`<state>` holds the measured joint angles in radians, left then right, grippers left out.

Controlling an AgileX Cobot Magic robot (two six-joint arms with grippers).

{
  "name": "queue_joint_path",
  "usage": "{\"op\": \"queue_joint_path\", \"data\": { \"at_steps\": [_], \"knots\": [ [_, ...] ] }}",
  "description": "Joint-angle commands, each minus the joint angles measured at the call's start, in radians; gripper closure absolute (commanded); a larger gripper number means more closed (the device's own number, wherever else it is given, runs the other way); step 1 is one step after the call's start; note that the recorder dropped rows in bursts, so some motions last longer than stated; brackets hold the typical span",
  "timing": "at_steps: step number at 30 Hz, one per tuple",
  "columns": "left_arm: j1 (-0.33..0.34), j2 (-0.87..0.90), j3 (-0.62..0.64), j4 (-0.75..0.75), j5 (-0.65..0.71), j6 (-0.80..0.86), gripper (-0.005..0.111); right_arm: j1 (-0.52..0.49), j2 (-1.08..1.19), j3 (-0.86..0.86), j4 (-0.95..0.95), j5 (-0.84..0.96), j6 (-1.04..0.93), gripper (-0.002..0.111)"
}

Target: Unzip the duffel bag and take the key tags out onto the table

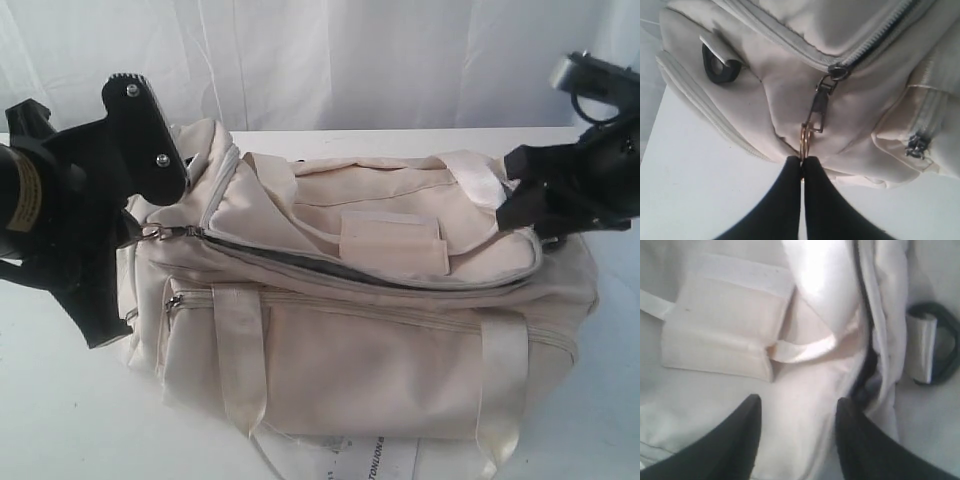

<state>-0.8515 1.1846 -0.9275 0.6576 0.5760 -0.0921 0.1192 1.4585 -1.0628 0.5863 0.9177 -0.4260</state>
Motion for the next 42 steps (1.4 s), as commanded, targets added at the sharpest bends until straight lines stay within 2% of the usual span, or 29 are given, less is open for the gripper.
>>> {"op": "queue_joint_path", "data": {
  "at_steps": [1, 4, 6, 9, 11, 13, 17, 19, 20, 22, 25, 27, 29, 34, 42],
  "knots": [
    [0.002, -0.011, 0.007, -0.041, -0.056, -0.001, 0.107, -0.01, -0.072, -0.03, 0.032, 0.005, -0.075, 0.054],
    [0.002, -0.023, 0.007, -0.068, -0.058, -0.001, 0.107, -0.01, -0.115, -0.038, 0.092, -0.01, -0.162, 0.054],
    [0.002, -0.042, 0.007, -0.073, -0.06, -0.001, 0.107, -0.01, -0.131, -0.039, 0.228, -0.025, -0.258, 0.054],
    [0.002, -0.065, 0.007, -0.073, -0.06, -0.001, 0.107, -0.01, -0.134, -0.039, 0.462, -0.063, -0.271, 0.054],
    [0.002, -0.081, 0.007, -0.073, -0.06, -0.001, 0.107, -0.01, -0.127, -0.054, 0.574, -0.022, -0.41, 0.054],
    [0.002, -0.092, 0.007, -0.073, -0.058, -0.001, 0.107, 0.009, -0.121, -0.071, 0.588, 0.041, -0.516, 0.056],
    [0.002, -0.1, 0.007, -0.073, -0.058, -0.001, 0.107, 0.11, -0.121, -0.086, 0.511, 0.058, -0.601, 0.065],
    [0.002, -0.102, 0.007, -0.073, -0.057, -0.001, 0.107, 0.24, -0.121, -0.1, 0.354, -0.012, -0.535, 0.068],
    [0.002, -0.102, 0.007, -0.073, -0.057, -0.001, 0.107, 0.325, -0.121, -0.105, 0.215, -0.069, -0.455, 0.068],
    [0.002, -0.102, 0.007, -0.073, -0.055, -0.001, 0.107, 0.453, -0.121, -0.105, 0.02, -0.12, -0.391, 0.068],
    [0.002, -0.102, 0.007, -0.073, -0.055, -0.001, 0.107, 0.601, -0.121, -0.103, -0.096, -0.146, -0.379, 0.067],
    [0.002, -0.102, 0.007, -0.073, -0.055, -0.001, 0.107, 0.676, -0.108, -0.103, -0.155, -0.197, -0.379, 0.057],
    [0.002, -0.102, 0.007, -0.073, -0.055, -0.001, 0.107, 0.711, -0.07, -0.103, -0.161, -0.252, -0.379, 0.048],
    [0.002, -0.102, 0.007, -0.073, -0.053, -0.001, 0.107, 0.729, 0.031, -0.103, -0.197, -0.326, -0.379, 0.048],
    [0.002, -0.102, 0.007, -0.073, -0.053, -0.001, 0.107, 0.732, 0.058, -0.103, -0.186, -0.366, -0.377, 0.048]
  ]
}}
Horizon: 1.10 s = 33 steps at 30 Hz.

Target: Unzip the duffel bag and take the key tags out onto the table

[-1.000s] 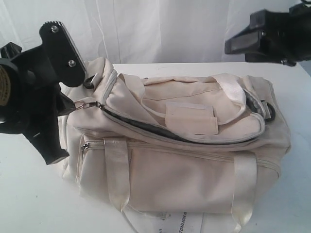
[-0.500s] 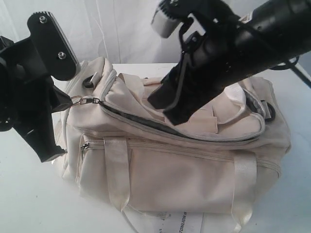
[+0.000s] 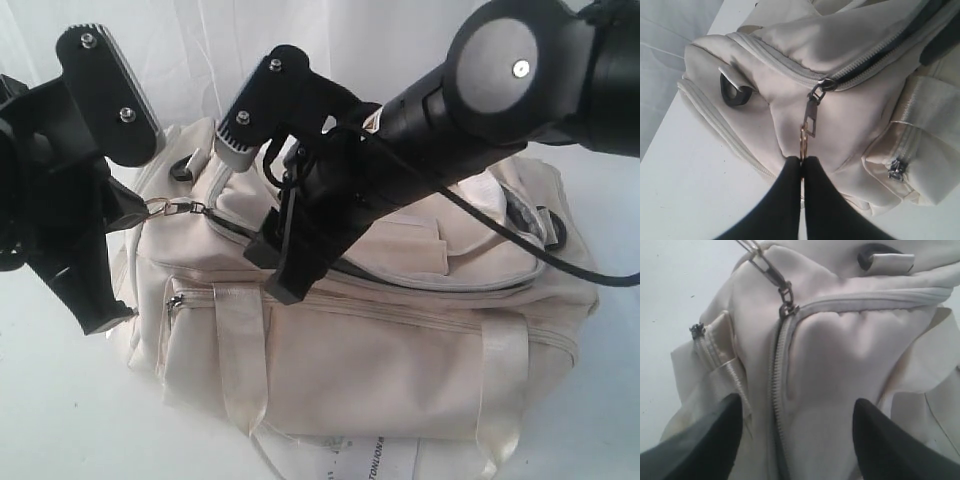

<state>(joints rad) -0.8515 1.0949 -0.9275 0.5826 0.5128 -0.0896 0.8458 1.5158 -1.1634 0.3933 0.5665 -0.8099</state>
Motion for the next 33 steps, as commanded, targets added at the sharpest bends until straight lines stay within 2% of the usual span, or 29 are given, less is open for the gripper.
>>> {"op": "queue_joint_path", "data": {
  "at_steps": [1, 4, 6, 9, 11, 12, 14, 19, 25, 33],
  "knots": [
    [0.002, -0.013, 0.007, 0.002, 0.011, -0.004, 0.107, 0.017, 0.001, -0.003, 0.009, -0.022, 0.002, 0.048],
    [0.002, -0.013, 0.007, 0.002, 0.011, -0.004, 0.107, 0.052, 0.024, -0.003, -0.005, -0.058, -0.001, 0.049],
    [0.002, -0.013, 0.007, 0.002, 0.011, -0.004, 0.107, 0.057, 0.048, -0.003, -0.009, -0.066, 0.002, 0.058],
    [0.002, -0.013, 0.007, 0.002, 0.011, -0.004, 0.107, 0.057, 0.065, -0.003, -0.011, -0.068, 0.002, 0.065],
    [0.002, -0.013, 0.007, 0.002, 0.011, -0.004, 0.107, 0.057, 0.067, -0.003, -0.011, -0.064, 0.009, 0.076],
    [0.002, -0.013, 0.007, 0.002, 0.011, -0.004, 0.107, 0.057, 0.067, -0.003, -0.011, -0.057, 0.011, 0.09],
    [0.002, -0.013, 0.007, 0.009, -0.01, -0.004, 0.107, 0.057, 0.067, -0.003, -0.011, -0.037, 0.045, 0.108],
    [0.027, 0.0, 0.005, 0.014, -0.13, -0.018, 0.107, 0.057, 0.067, -0.001, -0.009, 0.02, 0.064, 0.108],
    [0.136, 0.059, -0.049, 0.012, -0.154, -0.045, 0.107, 0.057, 0.067, -0.001, -0.007, 0.045, 0.072, 0.108],
    [0.188, 0.175, -0.14, 0.009, -0.253, -0.018, 0.107, 0.057, 0.067, -0.001, -0.007, 0.052, 0.081, 0.108]
  ]
}}
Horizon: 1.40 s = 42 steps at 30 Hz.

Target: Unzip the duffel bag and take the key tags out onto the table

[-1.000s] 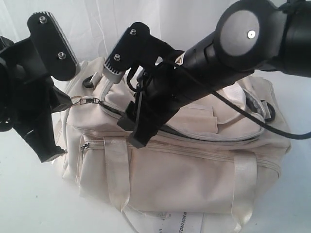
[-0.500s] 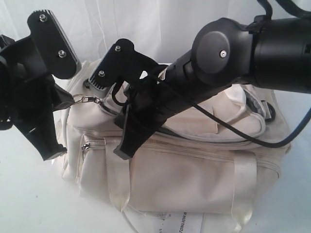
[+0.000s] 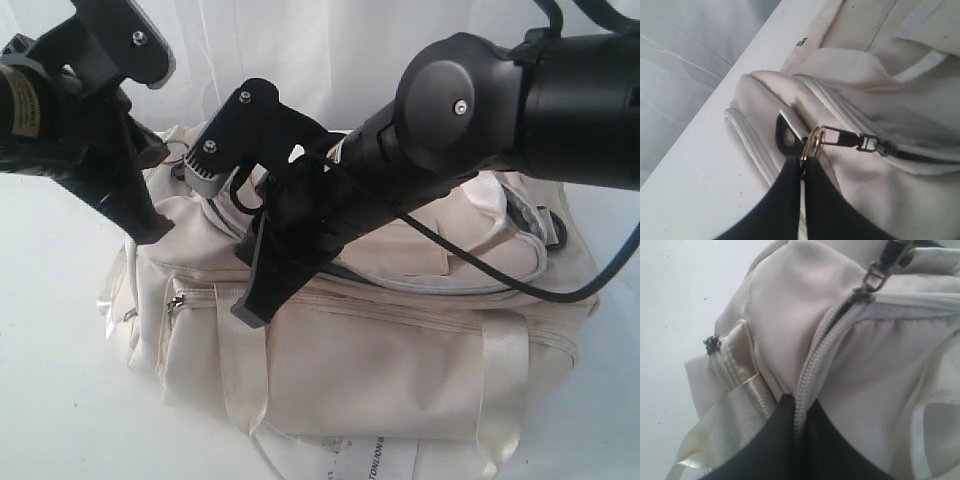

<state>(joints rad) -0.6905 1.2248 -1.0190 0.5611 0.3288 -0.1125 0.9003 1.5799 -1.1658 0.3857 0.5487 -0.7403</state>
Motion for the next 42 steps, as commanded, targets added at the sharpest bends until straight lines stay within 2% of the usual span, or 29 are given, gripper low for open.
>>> {"op": "queue_joint_path", "data": {
  "at_steps": [1, 9, 15, 21, 29, 31, 33, 34, 36, 38, 42],
  "knots": [
    [0.031, 0.062, -0.06, 0.031, -0.079, 0.005, 0.107, 0.003, 0.003, 0.002, 0.001, 0.072, 0.011, 0.108],
    [0.033, 0.245, -0.196, 0.05, -0.098, 0.066, 0.107, 0.003, 0.003, 0.002, 0.003, 0.074, 0.027, 0.108],
    [0.109, 0.364, -0.322, 0.053, -0.117, 0.066, 0.107, 0.003, 0.003, 0.002, 0.003, 0.078, 0.039, 0.108],
    [0.186, 0.446, -0.405, 0.05, -0.249, 0.062, 0.107, 0.003, 0.003, 0.002, 0.004, 0.078, 0.043, 0.108],
    [0.229, 0.541, -0.47, 0.045, -0.262, 0.046, 0.107, 0.003, 0.003, 0.002, 0.005, 0.076, 0.042, 0.108],
    [0.229, 0.555, -0.47, 0.045, -0.262, 0.051, 0.1, 0.003, 0.003, 0.002, 0.005, 0.08, 0.045, 0.108],
    [0.229, 0.562, -0.47, 0.045, -0.25, 0.062, 0.077, 0.003, 0.003, 0.002, 0.005, 0.082, 0.045, 0.108],
    [0.229, 0.562, -0.47, 0.051, -0.228, 0.069, 0.059, 0.003, 0.003, 0.002, 0.005, 0.082, 0.047, 0.108],
    [0.229, 0.54, -0.47, 0.076, -0.185, 0.069, 0.038, 0.003, 0.003, 0.002, 0.005, 0.082, 0.047, 0.108],
    [0.229, 0.486, -0.473, 0.076, -0.109, 0.069, 0.036, 0.003, 0.003, 0.002, 0.005, 0.082, 0.047, 0.108],
    [0.229, 0.331, -0.473, 0.035, 0.099, 0.065, 0.042, 0.003, 0.003, 0.002, 0.007, 0.082, 0.046, 0.108]
  ]
}}
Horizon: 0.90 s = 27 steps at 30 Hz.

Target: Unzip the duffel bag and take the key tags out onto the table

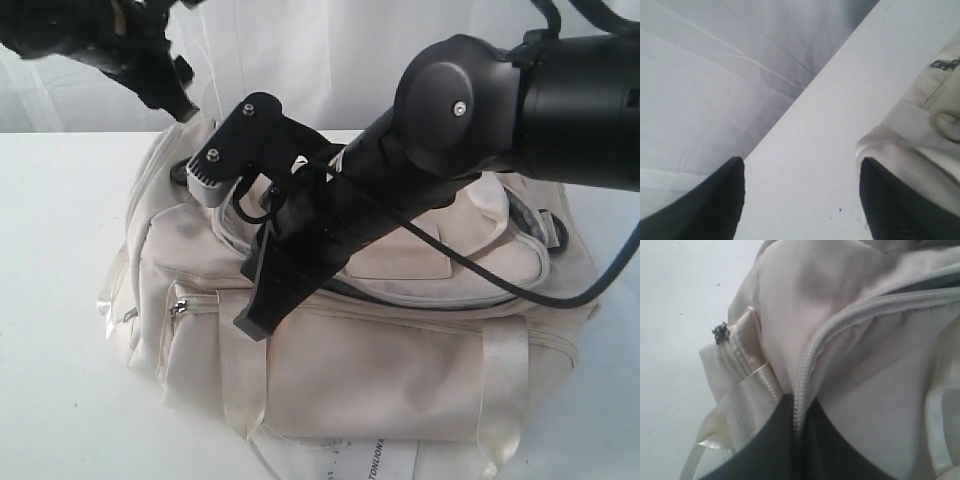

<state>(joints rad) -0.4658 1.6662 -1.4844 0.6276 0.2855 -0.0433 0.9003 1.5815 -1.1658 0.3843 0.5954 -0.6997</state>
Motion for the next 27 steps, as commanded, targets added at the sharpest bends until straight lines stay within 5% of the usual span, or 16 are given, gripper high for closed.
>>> {"op": "queue_joint_path", "data": {
  "at_steps": [1, 6, 10, 12, 22, 27],
  "knots": [
    [0.005, -0.156, -0.007, -0.079, 0.222, -0.004, 0.043, 0.003, 0.001, 0.002, 0.016, 0.036, 0.006, 0.108],
    [0.005, -0.297, 0.01, -0.36, 0.603, 0.06, 0.056, 0.003, -0.013, -0.001, 0.025, 0.04, 0.006, 0.082],
    [0.005, -0.409, 0.11, -0.495, 0.662, 0.181, 0.087, 0.003, -0.072, -0.001, -0.008, 0.059, 0.023, 0.057],
    [0.005, -0.478, 0.183, -0.5, 0.662, 0.183, 0.107, 0.003, -0.112, -0.001, -0.039, 0.055, 0.089, 0.055],
    [0.005, -0.748, 0.57, -0.482, 0.407, 0.187, 0.107, 0.003, -0.23, 0.001, -0.239, 0.17, 0.197, 0.055],
    [0.005, -0.799, 0.665, -0.5, 0.285, 0.174, 0.107, 0.003, -0.214, 0.001, -0.292, 0.173, 0.168, 0.055]
  ]
}}
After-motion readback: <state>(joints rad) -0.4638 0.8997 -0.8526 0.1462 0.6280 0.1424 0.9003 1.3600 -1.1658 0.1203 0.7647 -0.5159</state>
